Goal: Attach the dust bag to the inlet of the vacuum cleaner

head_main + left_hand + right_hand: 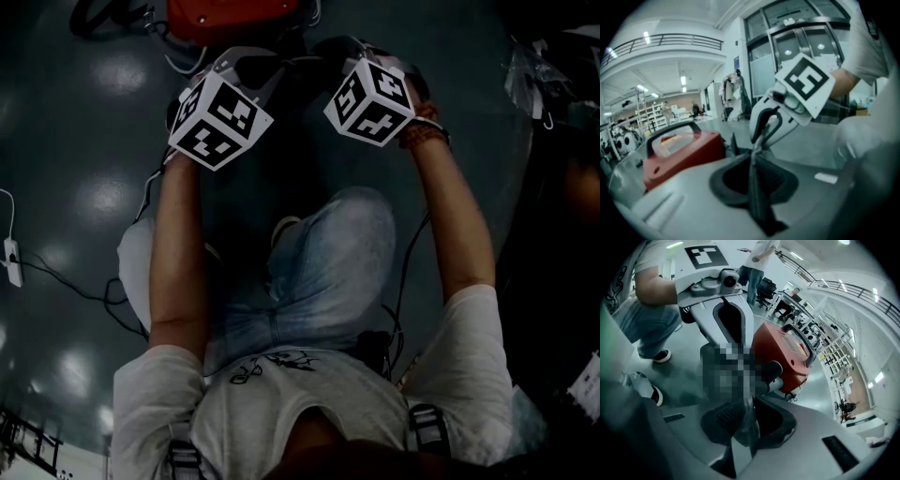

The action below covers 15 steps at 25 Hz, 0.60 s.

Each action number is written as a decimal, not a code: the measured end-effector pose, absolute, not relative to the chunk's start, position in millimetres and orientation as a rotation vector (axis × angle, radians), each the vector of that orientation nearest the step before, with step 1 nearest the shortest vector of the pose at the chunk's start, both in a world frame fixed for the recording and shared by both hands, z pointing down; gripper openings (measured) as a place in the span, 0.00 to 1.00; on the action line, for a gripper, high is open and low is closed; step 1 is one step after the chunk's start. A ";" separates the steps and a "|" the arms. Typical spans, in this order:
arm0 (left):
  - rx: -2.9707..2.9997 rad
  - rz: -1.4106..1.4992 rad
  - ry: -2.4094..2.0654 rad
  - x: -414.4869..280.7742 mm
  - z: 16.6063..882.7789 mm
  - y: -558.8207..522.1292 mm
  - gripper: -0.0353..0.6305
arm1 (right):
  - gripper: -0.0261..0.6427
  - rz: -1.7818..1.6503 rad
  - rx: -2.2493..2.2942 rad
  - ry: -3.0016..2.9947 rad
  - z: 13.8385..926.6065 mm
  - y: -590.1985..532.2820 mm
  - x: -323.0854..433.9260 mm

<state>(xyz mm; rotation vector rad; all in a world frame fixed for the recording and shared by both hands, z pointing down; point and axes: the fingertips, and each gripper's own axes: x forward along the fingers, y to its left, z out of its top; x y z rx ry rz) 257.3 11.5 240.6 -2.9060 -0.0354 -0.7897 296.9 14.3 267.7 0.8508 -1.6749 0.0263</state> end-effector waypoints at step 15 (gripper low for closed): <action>-2.882 -0.761 -0.068 261.5 241.0 5.6 0.11 | 0.14 0.111 0.861 -1.712 270.9 13.0 298.8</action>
